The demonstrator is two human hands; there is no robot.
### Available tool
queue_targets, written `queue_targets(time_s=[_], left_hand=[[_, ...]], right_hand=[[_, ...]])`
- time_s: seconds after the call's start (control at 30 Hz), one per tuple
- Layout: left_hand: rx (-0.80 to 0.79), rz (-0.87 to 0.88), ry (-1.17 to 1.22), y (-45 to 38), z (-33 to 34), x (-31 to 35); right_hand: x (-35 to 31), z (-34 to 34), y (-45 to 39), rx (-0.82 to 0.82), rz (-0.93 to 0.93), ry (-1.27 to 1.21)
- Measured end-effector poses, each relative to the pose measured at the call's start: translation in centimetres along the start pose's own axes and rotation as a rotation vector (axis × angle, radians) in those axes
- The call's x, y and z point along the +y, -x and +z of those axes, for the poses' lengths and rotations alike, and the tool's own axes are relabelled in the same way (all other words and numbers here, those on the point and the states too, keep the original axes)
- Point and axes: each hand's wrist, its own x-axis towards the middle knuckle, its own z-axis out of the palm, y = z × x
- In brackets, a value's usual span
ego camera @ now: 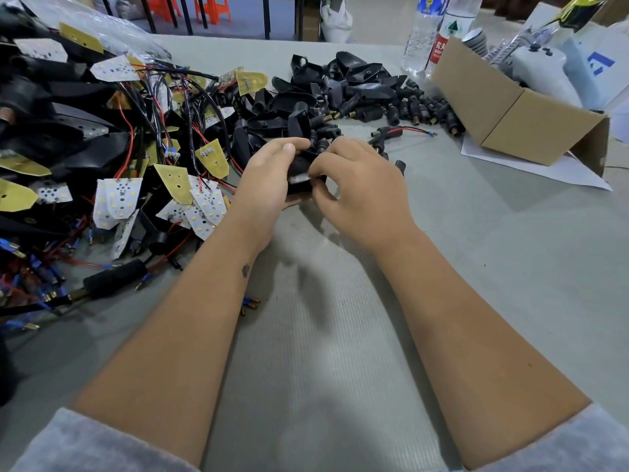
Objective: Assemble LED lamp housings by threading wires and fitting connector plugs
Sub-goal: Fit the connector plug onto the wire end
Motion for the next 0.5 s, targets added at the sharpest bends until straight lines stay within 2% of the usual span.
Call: queue_targets(time_s=[0.13,0.3,0.5], left_hand=[[0.012,-0.021,0.012,0.14,0.09,0.02],[-0.111,-0.089,0.229,0.17,-0.13,0.15],[-0.171,-0.08,0.081,0.14,-0.26,0.1]], right_hand=[[0.03,-0.06,0.01,0.075,0.083,-0.022],[0.14,0.23,0.08,0.021,0.154,-0.073],[0.66,-0.12,-0.06,-0.1,0.254,-0.222]])
